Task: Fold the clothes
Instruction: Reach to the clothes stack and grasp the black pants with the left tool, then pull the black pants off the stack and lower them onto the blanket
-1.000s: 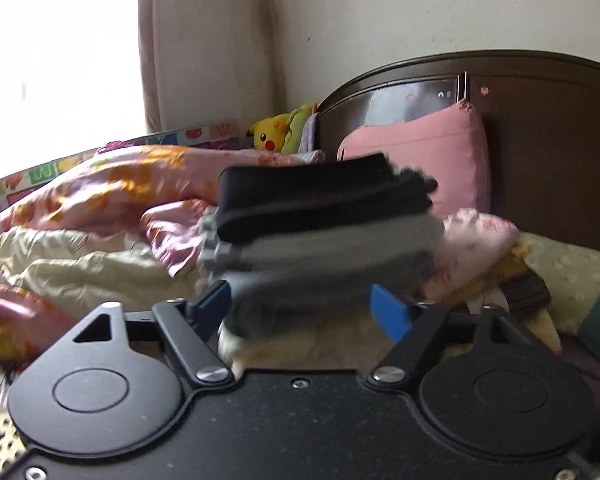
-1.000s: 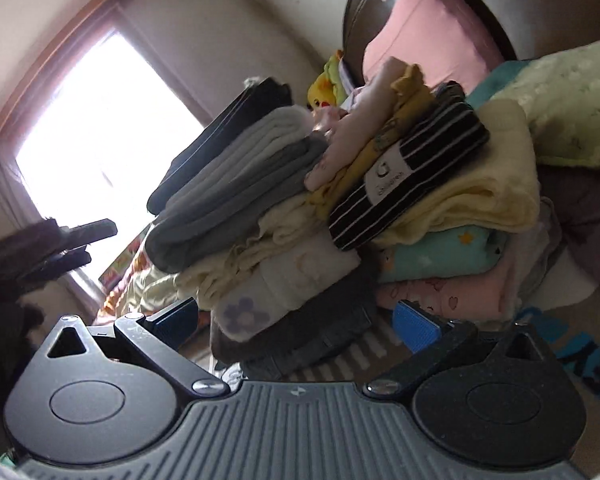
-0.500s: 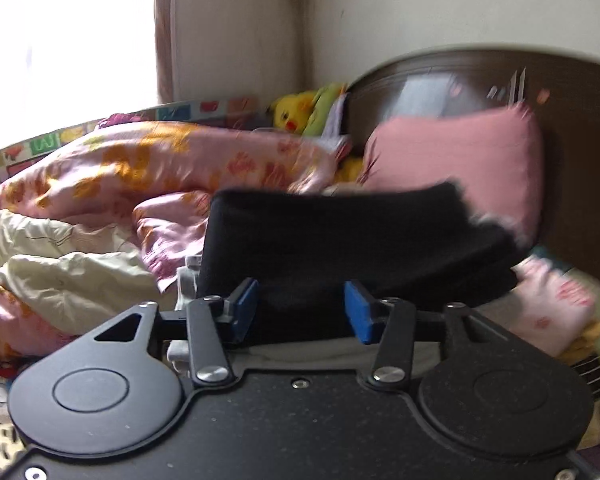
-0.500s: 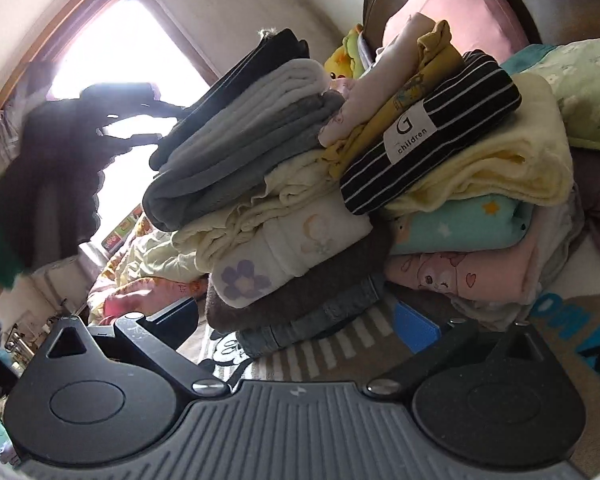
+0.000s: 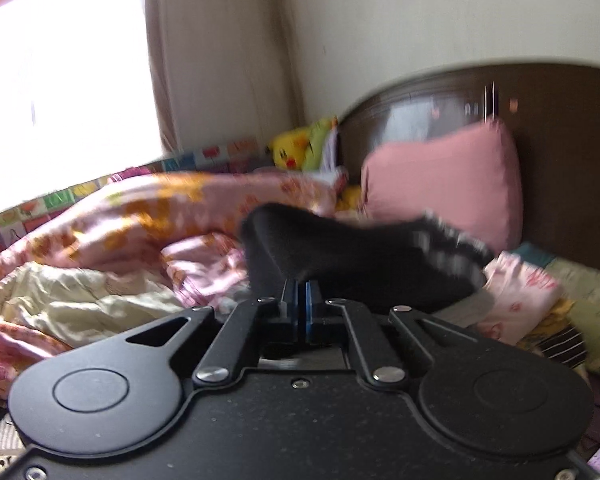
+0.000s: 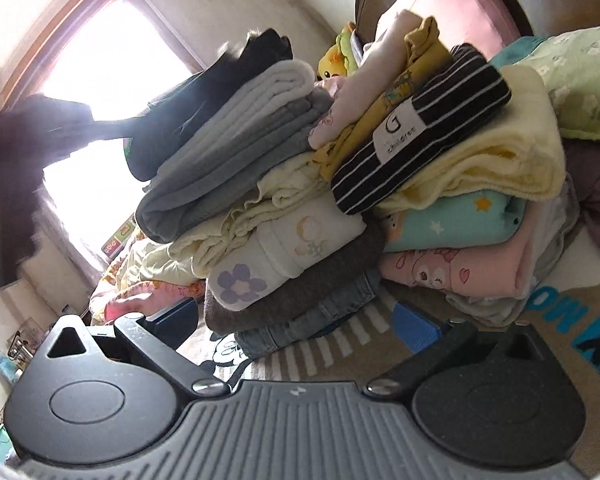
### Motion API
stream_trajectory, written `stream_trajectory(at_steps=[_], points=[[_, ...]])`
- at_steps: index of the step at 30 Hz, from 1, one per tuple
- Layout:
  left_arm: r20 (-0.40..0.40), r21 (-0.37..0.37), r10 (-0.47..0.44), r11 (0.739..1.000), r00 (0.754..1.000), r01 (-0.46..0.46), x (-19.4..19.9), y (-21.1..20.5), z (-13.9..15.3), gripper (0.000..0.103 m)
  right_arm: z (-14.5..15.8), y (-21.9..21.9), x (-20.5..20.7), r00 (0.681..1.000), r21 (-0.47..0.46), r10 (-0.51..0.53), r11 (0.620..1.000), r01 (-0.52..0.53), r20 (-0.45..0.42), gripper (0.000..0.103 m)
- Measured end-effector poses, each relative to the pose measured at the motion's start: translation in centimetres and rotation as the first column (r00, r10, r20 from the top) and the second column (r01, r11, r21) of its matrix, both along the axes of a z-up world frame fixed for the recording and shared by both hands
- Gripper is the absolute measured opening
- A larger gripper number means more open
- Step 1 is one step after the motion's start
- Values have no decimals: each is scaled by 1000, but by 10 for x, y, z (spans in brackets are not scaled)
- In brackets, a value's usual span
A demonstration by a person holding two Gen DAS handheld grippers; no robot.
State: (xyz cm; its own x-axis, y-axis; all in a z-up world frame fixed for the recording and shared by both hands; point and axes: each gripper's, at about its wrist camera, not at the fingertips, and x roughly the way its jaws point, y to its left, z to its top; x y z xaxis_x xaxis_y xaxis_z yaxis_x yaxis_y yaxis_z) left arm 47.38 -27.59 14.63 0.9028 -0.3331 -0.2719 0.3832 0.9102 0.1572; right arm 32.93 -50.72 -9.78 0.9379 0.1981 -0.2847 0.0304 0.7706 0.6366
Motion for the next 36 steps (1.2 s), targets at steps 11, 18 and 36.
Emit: stream_trajectory(at_steps=[11,18,36], points=[[216,11,116,993,970,-121,-159,129,81,0,30,-8,-28,996,14,-44,999,43,74,103],[234,99,242,957,942,-271,-189,185,88,0,63,20,-39,986,8,14,1000,-15,167,103],[-62,287,429,873,901,-395,-199,259,-51,45,106,156,-10,923,-19,308,950,-312,233,103]])
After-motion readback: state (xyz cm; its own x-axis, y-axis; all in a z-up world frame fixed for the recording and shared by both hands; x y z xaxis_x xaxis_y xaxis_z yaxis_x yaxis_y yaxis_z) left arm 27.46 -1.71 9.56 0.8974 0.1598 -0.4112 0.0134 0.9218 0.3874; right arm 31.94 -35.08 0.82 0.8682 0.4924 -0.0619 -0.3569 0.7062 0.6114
